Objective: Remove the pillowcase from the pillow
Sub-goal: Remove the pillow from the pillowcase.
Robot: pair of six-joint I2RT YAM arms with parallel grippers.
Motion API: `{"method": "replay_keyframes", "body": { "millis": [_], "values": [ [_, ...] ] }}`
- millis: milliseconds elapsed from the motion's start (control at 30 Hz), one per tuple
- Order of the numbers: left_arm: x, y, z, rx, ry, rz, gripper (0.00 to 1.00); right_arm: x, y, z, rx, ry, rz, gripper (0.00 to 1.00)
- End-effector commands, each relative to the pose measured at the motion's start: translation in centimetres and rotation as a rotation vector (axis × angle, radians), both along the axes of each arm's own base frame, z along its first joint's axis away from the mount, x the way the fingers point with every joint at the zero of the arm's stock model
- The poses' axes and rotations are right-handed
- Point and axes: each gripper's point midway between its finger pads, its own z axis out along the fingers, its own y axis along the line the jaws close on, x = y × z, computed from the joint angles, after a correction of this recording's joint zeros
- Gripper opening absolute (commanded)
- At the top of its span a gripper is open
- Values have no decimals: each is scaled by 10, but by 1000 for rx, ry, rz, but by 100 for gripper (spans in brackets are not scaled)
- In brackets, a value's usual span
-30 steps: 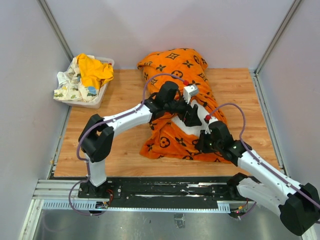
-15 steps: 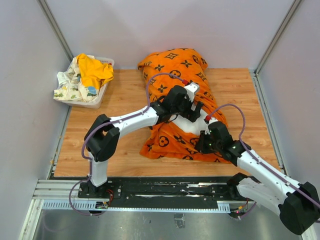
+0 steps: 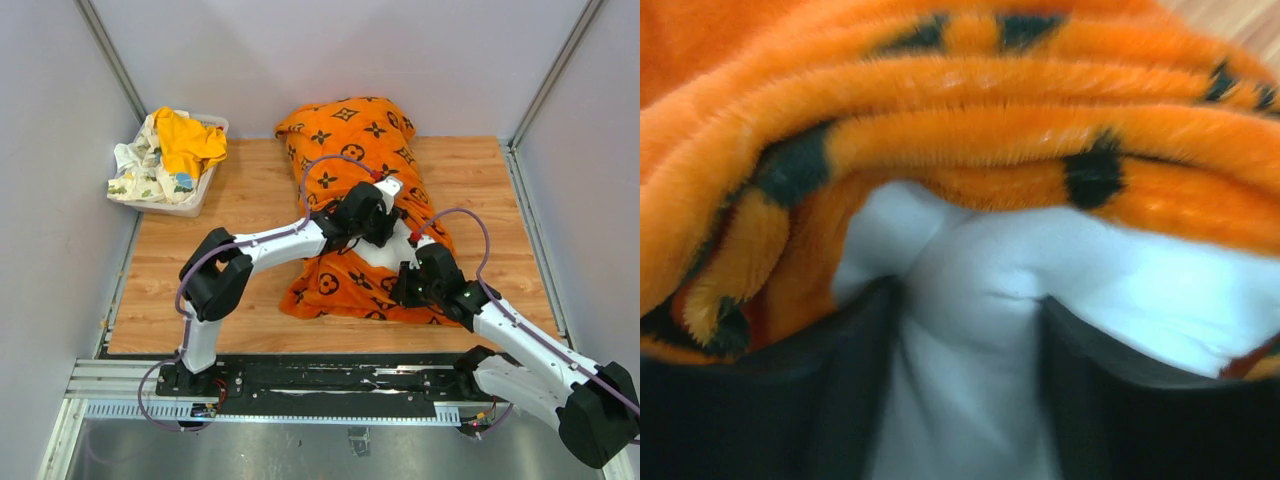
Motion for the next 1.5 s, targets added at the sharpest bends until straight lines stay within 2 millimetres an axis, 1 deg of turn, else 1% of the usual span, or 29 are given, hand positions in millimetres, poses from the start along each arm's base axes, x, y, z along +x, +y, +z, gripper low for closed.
{"method": "replay_keyframes", "body": {
  "millis": [0,33,100,133,167,200,233,333,367,433,500,567,633,700,733,767,800,833,867,900,967,1033,1067,1133,1167,1200,1267,1367,1467],
  "values": [
    [-33,59,-133,329,244,24,12,1,-11,-5,-33,5,-28,13],
    [-33,60,-137,330,250,30,2,1,-12,-4,-35,0,-31,13],
    [-29,59,-130,316,233,35,0,1,-13,-2,-39,-9,-36,13],
    [-21,58,-118,293,214,47,0,2,-14,0,-38,-17,-38,13],
    [-11,56,-101,255,194,56,0,3,-14,3,-36,-26,-39,13],
    [2,56,-81,211,173,69,0,4,-14,5,-34,-36,-41,13],
    [17,56,-57,164,141,90,0,6,-14,8,-31,-50,-39,13],
    [68,63,25,36,34,170,0,11,-13,19,-57,-96,-17,13],
    [82,66,50,1,4,196,0,13,-12,26,-75,-118,-10,13],
    [105,69,99,-69,-55,227,0,15,-7,36,-122,-167,14,13],
    [122,71,140,-121,-102,262,0,14,0,39,-159,-197,40,14],
    [136,73,168,-147,-140,292,0,11,6,28,-177,-176,66,14],
    [144,77,189,-162,-162,316,0,7,9,5,-187,-128,78,14],
    [146,77,204,-186,-182,321,0,2,7,-11,-203,-86,84,13],
    [145,77,208,-193,-186,316,0,2,8,-10,-201,-85,87,15],
    [142,78,208,-197,-183,311,0,4,9,-3,-193,-103,89,21],
    [140,77,207,-202,-181,304,0,8,11,9,-177,-137,89,36],
    [137,77,202,-204,-174,299,0,13,13,24,-162,-182,89,55],
    [134,76,197,-208,-167,292,0,20,15,46,-138,-241,81,71],
    [132,76,191,-212,-158,290,0,27,17,70,-115,-305,70,82],
    [127,73,178,-214,-129,278,0,39,20,123,-69,-451,66,97],
    [122,67,170,-211,-116,270,0,48,20,170,-32,-577,52,99],
    [120,63,167,-209,-114,266,0,51,19,190,-18,-630,47,99],
    [116,54,162,-196,-119,258,0,57,22,220,-5,-723,52,99],
    [114,50,162,-191,-122,252,0,62,24,229,-8,-762,61,99],
    [111,45,161,-191,-120,241,0,67,29,236,-11,-799,73,99],
    [106,36,163,-202,-114,218,0,74,40,238,-41,-811,138,98],
    [99,27,163,-226,-96,180,0,79,61,236,-15,-794,250,98],
    [97,24,161,-239,-88,165,0,85,76,229,56,-769,306,99]
  ]
}}
